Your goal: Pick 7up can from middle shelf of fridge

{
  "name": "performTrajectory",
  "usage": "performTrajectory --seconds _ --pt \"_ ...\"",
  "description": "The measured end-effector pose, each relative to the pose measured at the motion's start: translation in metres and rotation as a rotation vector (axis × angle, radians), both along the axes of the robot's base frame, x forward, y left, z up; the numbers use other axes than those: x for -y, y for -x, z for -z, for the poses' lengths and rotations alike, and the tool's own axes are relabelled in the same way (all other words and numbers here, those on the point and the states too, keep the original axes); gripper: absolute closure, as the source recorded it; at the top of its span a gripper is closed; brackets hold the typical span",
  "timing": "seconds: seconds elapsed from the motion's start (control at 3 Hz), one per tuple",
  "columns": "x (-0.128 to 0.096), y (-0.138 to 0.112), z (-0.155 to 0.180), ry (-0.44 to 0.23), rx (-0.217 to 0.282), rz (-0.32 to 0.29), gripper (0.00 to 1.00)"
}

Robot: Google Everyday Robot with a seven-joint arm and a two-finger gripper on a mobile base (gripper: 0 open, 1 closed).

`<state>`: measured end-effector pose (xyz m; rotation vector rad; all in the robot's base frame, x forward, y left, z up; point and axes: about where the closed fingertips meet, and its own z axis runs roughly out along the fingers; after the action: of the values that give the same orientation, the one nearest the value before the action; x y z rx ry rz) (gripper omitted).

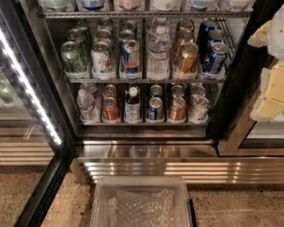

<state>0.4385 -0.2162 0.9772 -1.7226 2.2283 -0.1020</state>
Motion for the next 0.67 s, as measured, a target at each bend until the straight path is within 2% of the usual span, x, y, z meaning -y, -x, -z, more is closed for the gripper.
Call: performTrajectory --seconds 0.33,0.67 --pt "-0.001 0.001 -0.001 -0.003 0.015 0.005 0.0" --pt "-0.01 0.012 0.022 -0.094 0.018 0.07 0.0"
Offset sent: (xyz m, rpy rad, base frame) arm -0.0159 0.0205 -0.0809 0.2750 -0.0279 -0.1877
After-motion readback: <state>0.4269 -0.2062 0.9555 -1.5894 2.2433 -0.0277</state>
